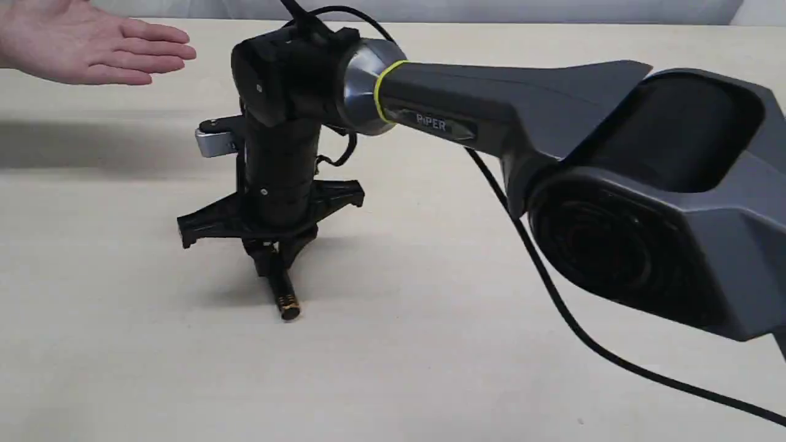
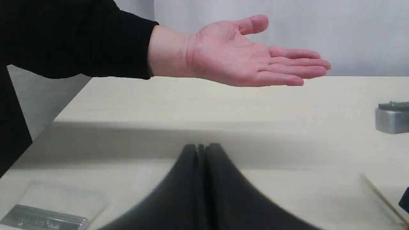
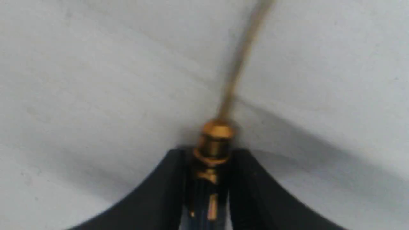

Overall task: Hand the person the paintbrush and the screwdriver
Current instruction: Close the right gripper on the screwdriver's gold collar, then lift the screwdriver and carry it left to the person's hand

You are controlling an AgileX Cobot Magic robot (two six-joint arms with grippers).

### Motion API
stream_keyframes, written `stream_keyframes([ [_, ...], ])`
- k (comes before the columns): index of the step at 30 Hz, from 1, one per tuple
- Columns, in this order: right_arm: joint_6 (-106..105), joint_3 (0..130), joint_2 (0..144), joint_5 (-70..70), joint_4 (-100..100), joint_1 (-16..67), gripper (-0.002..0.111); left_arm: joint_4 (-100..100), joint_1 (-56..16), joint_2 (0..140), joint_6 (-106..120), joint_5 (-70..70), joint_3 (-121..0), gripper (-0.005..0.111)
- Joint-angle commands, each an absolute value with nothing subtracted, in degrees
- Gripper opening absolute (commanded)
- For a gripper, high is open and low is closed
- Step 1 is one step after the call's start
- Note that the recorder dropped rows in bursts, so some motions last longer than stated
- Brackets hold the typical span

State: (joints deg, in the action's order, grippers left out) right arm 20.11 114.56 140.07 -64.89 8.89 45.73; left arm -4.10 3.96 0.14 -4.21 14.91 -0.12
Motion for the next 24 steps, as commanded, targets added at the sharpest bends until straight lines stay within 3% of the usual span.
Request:
stream_keyframes([
  [1, 20.19, 113.94, 141.44, -64.89, 6.15, 46.13, 0.004, -3.98, 3.64, 0.00, -4.32, 14.24, 0.00, 0.000],
  [13, 17.36, 113.94, 137.70, -63.85, 5.17, 46.13, 0.004, -3.84, 3.64, 0.00, -4.32, 14.37, 0.00, 0.000],
  [24, 10.49, 113.94, 123.90, -63.05, 9.59, 48.12, 0.004, -3.84, 3.64, 0.00, -4.32, 14.37, 0.00, 0.000],
])
